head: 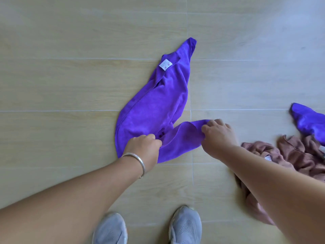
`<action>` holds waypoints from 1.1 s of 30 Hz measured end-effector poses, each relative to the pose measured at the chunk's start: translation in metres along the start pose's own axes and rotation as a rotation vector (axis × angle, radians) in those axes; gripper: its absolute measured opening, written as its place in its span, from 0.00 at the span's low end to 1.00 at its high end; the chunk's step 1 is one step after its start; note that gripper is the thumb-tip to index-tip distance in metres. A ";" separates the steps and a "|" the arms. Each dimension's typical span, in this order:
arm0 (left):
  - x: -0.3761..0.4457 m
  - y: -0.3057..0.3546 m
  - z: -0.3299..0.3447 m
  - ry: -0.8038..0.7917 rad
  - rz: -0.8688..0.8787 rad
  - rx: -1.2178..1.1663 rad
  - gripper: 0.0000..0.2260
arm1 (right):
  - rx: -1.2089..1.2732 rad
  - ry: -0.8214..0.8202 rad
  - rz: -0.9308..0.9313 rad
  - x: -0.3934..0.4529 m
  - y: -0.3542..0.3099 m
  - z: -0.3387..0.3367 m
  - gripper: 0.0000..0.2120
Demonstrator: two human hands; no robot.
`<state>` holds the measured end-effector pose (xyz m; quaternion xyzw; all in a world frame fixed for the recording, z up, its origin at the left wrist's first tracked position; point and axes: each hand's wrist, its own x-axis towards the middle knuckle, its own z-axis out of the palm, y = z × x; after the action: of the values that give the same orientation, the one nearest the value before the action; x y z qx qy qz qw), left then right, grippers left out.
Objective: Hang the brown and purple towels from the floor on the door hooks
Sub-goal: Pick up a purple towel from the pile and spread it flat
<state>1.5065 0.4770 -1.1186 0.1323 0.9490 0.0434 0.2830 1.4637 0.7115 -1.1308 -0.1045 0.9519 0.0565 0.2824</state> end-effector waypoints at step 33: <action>-0.147 -0.119 -0.686 0.521 -0.268 0.272 0.08 | 0.003 0.710 0.020 -0.137 0.051 -0.685 0.14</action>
<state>1.2218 0.3174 -0.4867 0.0271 0.9956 -0.0892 0.0136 1.2043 0.6698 -0.4817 -0.1078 0.9918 0.0183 -0.0668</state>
